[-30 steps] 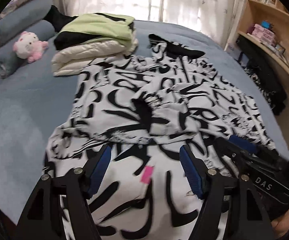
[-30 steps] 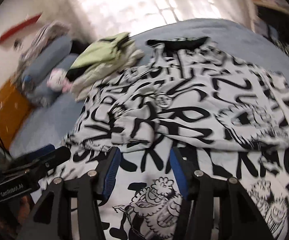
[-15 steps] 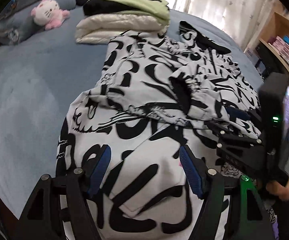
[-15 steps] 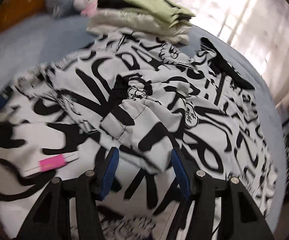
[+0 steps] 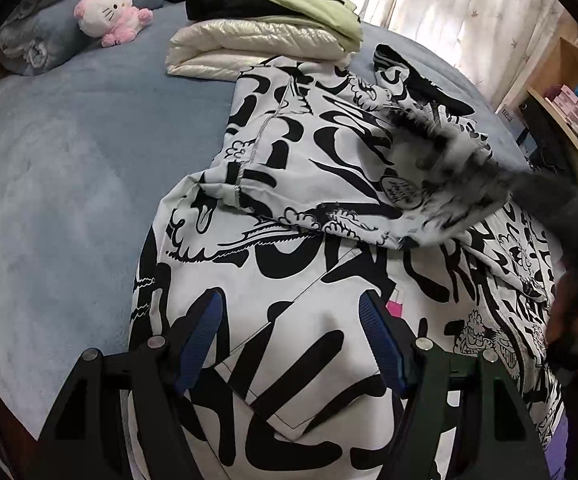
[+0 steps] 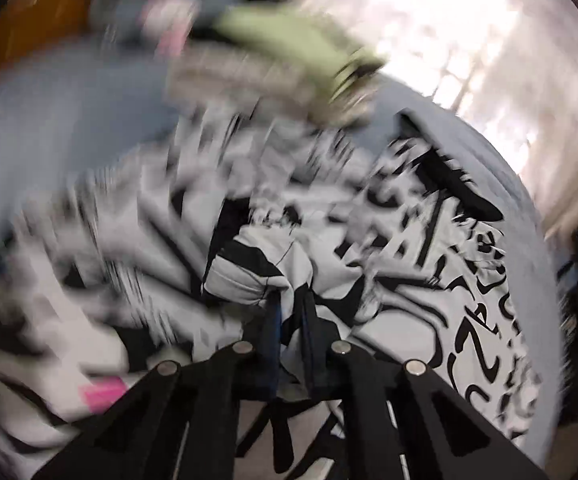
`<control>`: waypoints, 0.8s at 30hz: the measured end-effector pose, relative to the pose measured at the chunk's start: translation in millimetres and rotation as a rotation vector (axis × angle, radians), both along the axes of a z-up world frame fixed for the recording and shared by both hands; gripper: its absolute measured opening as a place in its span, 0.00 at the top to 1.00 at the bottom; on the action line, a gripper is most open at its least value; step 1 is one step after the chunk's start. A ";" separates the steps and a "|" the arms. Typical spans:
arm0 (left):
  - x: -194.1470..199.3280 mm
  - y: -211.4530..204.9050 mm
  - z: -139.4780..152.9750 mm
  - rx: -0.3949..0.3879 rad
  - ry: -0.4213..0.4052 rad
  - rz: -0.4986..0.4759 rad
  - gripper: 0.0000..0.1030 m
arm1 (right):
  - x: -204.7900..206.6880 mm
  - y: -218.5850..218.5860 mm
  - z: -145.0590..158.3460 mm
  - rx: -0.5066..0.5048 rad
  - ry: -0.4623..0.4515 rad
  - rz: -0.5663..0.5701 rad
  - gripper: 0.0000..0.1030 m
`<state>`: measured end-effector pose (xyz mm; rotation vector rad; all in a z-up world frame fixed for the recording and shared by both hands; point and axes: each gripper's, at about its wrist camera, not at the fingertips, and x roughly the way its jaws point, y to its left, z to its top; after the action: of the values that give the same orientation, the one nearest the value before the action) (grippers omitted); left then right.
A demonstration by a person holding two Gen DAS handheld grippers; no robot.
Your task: Fold large clothes
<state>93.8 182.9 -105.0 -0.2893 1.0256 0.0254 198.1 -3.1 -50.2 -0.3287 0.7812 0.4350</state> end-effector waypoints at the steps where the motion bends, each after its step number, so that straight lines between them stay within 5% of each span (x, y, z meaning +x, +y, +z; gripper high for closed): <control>1: -0.6 -0.6 1.3 0.003 -0.004 -0.003 0.33 | 3.1 -25.0 17.9 0.135 -0.003 -0.070 0.92; 5: -3.0 -2.5 2.3 0.002 -0.008 -0.012 0.33 | 13.0 -111.9 16.1 0.461 0.145 -0.373 0.91; 8: -3.6 -5.2 0.6 0.006 0.000 -0.023 0.33 | 11.6 -169.2 -36.5 0.472 0.359 -0.605 0.74; 10: -2.9 -7.0 0.4 0.014 0.003 -0.031 0.33 | 1.9 -192.2 -60.8 0.491 0.442 -0.648 0.70; 16: 14.0 -2.7 0.4 0.027 0.029 -0.068 0.33 | -9.8 -215.7 -66.4 0.550 0.464 -0.636 0.59; 24: 81.2 38.0 4.1 -0.056 0.049 -0.079 0.33 | 44.9 -201.5 -56.8 0.609 0.454 -0.542 0.52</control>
<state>175.0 221.0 -100.9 -0.3001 1.0869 -0.0682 243.0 -204.6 -106.9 0.5633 1.0894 0.2136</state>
